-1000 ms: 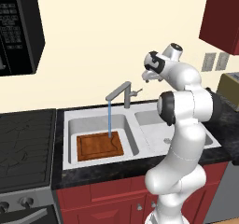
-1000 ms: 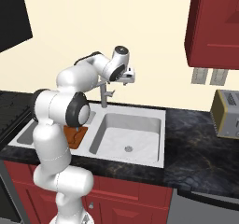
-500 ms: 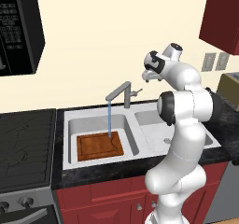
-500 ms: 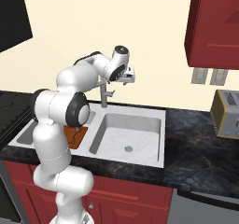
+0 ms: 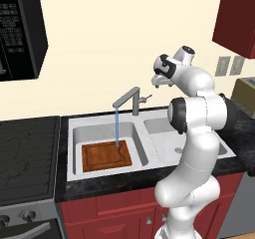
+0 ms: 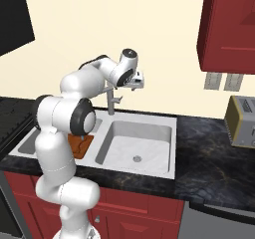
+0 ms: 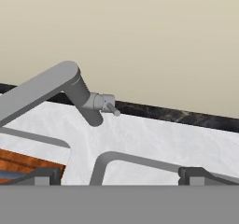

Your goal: Turn on the sink faucet with hot water and rinse the cutting board for ten seconds, then turn off the faucet. Push the cutting board to reach the water if necessary.

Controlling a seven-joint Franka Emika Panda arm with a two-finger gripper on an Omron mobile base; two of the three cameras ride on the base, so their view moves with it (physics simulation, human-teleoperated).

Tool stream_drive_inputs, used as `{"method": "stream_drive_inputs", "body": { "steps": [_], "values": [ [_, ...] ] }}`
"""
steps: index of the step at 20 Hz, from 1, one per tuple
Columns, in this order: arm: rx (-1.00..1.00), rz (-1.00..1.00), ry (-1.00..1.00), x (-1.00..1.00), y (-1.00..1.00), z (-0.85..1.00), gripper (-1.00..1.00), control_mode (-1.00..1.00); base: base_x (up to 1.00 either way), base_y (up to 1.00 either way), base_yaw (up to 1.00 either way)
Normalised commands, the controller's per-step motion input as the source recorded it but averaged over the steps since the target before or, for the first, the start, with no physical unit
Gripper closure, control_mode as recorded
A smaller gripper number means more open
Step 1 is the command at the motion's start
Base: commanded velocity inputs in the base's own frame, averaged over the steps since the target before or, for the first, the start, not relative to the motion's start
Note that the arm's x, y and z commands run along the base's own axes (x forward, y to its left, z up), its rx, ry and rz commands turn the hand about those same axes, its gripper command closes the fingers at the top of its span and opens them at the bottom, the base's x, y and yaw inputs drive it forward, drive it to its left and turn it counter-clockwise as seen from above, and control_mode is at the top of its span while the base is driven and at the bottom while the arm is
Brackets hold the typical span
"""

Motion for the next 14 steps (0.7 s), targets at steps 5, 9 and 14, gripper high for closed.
{"method": "stream_drive_inputs", "body": {
  "steps": [5,9,14],
  "values": [
    [0.00,0.00,0.00,0.00,0.00,0.00,-1.00,-1.00,0.00,0.00,0.00],
    [0.00,0.00,0.00,0.00,0.00,0.00,-1.00,-1.00,0.00,0.00,0.00],
    [0.00,0.00,0.00,0.00,0.00,0.00,-1.00,-1.00,0.00,0.00,0.00]
  ]
}}
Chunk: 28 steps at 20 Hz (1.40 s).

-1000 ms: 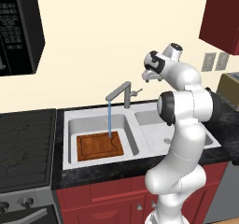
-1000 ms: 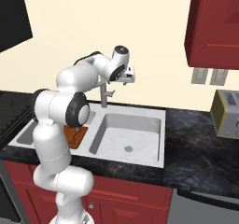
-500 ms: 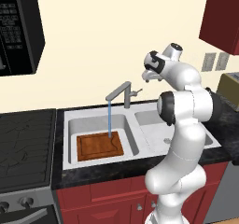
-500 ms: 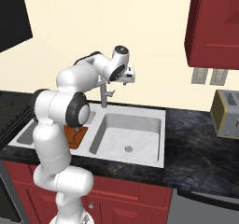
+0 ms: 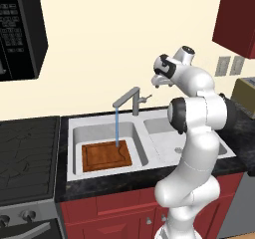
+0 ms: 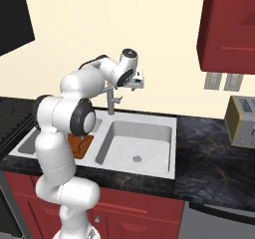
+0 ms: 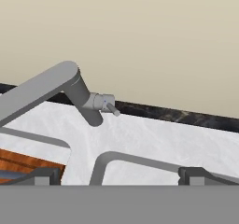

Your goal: Turn on the sink faucet with hot water and rinse the cutting board for ten seconds, then turn off the faucet. Push the cutting board to reach the water if necessary.

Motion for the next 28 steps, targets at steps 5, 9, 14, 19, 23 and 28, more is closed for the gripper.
{"method": "stream_drive_inputs", "body": {
  "steps": [5,9,14,19,23,28],
  "values": [
    [0.00,0.00,0.00,0.00,0.00,0.00,-1.00,-1.00,0.00,0.00,0.00],
    [0.00,0.00,0.00,0.00,0.00,0.00,-1.00,-1.00,0.00,0.00,0.00],
    [0.00,0.00,0.00,0.00,0.00,0.00,-1.00,-1.00,0.00,0.00,0.00],
    [0.00,0.00,0.00,0.00,0.00,0.00,-1.00,-1.00,0.00,0.00,0.00],
    [0.00,0.00,0.00,0.00,0.00,0.00,-1.00,-1.00,0.00,0.00,0.00],
    [0.00,0.00,0.00,0.00,0.00,0.00,-1.00,-1.00,0.00,0.00,0.00]
  ]
}}
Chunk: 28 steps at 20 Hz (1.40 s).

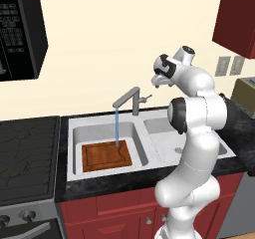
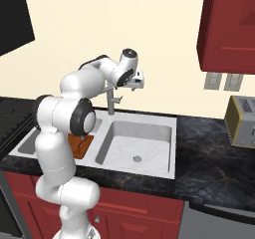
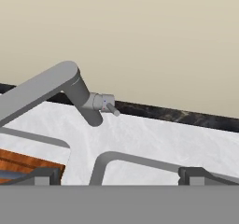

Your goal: Turn on the sink faucet with hot water and rinse the cutting board for ten seconds, then turn off the faucet. Push the cutting board to reach the water if necessary.

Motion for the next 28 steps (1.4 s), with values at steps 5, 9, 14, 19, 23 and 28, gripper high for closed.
{"method": "stream_drive_inputs", "body": {
  "steps": [5,9,14,19,23,28],
  "values": [
    [0.00,0.00,0.00,0.00,0.00,0.00,-1.00,-1.00,0.00,0.00,0.00],
    [0.00,0.00,0.00,0.00,0.00,0.00,-1.00,-1.00,0.00,0.00,0.00],
    [0.00,0.00,0.00,0.00,0.00,0.00,-1.00,-1.00,0.00,0.00,0.00],
    [0.00,0.00,0.00,0.00,0.00,0.00,-1.00,-1.00,0.00,0.00,0.00],
    [0.00,0.00,0.00,0.00,0.00,0.00,-1.00,-1.00,0.00,0.00,0.00],
    [0.00,0.00,0.00,0.00,0.00,0.00,-1.00,-1.00,0.00,0.00,0.00]
  ]
}}
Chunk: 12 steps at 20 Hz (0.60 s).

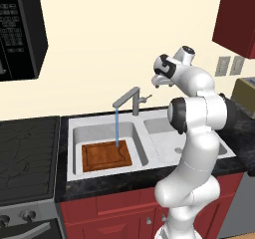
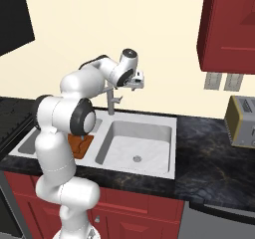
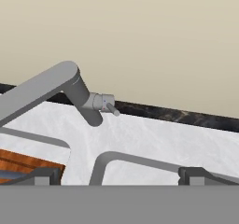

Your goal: Turn on the sink faucet with hot water and rinse the cutting board for ten seconds, then turn off the faucet. Push the cutting board to reach the water if necessary.

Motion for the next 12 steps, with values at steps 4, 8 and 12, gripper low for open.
{"method": "stream_drive_inputs", "body": {
  "steps": [4,8,12],
  "values": [
    [0.00,0.00,0.00,0.00,0.00,0.00,-1.00,-1.00,0.00,0.00,0.00],
    [0.00,0.00,0.00,0.00,0.00,0.00,-1.00,-1.00,0.00,0.00,0.00],
    [0.00,0.00,0.00,0.00,0.00,0.00,-1.00,-1.00,0.00,0.00,0.00]
  ]
}}
